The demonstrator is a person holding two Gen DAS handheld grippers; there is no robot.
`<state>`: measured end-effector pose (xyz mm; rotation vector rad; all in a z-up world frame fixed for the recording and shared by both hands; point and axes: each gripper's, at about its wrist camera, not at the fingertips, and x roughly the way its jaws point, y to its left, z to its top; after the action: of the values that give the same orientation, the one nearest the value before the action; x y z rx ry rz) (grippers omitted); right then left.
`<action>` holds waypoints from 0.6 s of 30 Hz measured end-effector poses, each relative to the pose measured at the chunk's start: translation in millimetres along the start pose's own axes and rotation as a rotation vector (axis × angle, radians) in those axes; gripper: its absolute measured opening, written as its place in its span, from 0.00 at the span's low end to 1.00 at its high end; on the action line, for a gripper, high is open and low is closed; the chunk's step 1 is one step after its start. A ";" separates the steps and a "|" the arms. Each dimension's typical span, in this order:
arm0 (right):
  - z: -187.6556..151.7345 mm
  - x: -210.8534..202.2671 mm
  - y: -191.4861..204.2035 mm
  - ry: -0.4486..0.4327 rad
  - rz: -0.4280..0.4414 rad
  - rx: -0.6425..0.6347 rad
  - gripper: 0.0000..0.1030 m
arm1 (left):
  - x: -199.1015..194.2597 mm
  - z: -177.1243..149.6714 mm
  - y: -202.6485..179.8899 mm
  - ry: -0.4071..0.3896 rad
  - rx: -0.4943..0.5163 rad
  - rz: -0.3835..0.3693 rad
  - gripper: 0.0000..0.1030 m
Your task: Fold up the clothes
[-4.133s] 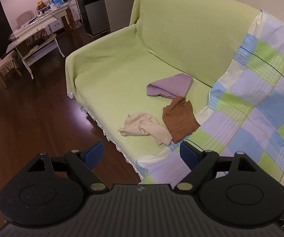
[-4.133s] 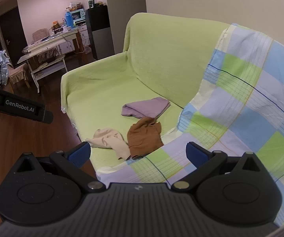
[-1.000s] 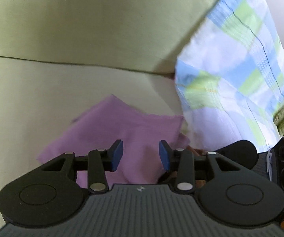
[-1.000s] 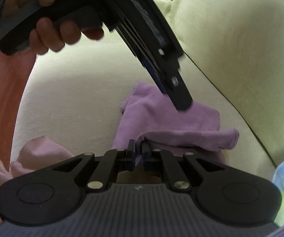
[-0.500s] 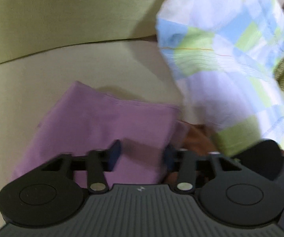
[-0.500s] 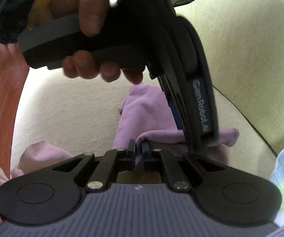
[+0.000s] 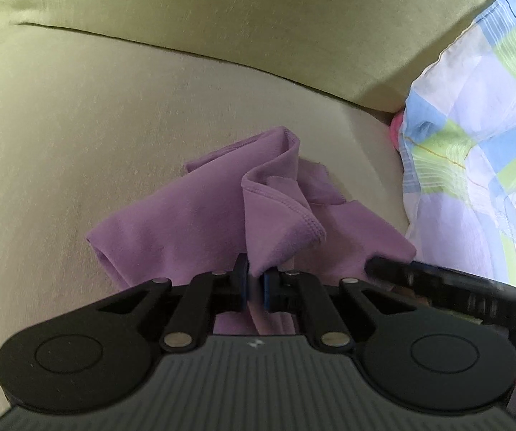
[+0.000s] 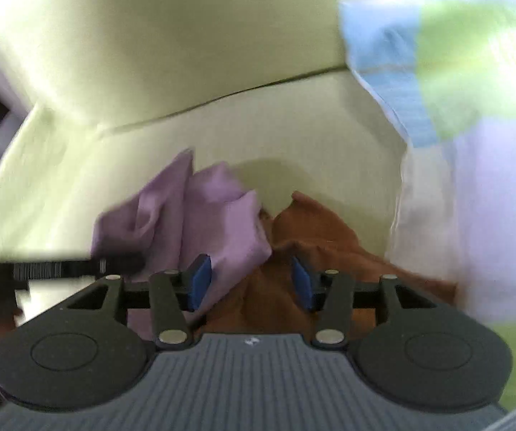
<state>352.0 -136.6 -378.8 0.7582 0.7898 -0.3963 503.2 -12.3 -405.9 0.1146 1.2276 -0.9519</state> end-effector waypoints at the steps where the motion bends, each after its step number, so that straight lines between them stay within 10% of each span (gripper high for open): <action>1: -2.3 1.2 2.0 -0.008 0.016 -0.042 0.06 | -7.3 -0.5 2.5 -0.026 -0.012 0.014 0.06; 6: 29.8 -23.8 41.3 -0.154 0.024 -0.227 0.05 | -82.6 14.6 12.1 -0.295 -0.101 0.105 0.05; 13: 115.4 -119.7 44.9 -0.374 0.065 -0.180 0.06 | -212.5 42.5 -50.2 -0.641 -0.030 0.193 0.05; 18: 139.4 -138.9 15.1 -0.077 0.033 -0.098 0.11 | -211.9 14.6 -83.4 -0.554 -0.146 0.250 0.04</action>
<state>338.5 -223.0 -201.9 0.6598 0.7190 -0.3525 454.5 44.8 -190.4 -0.1062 0.7434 -0.6145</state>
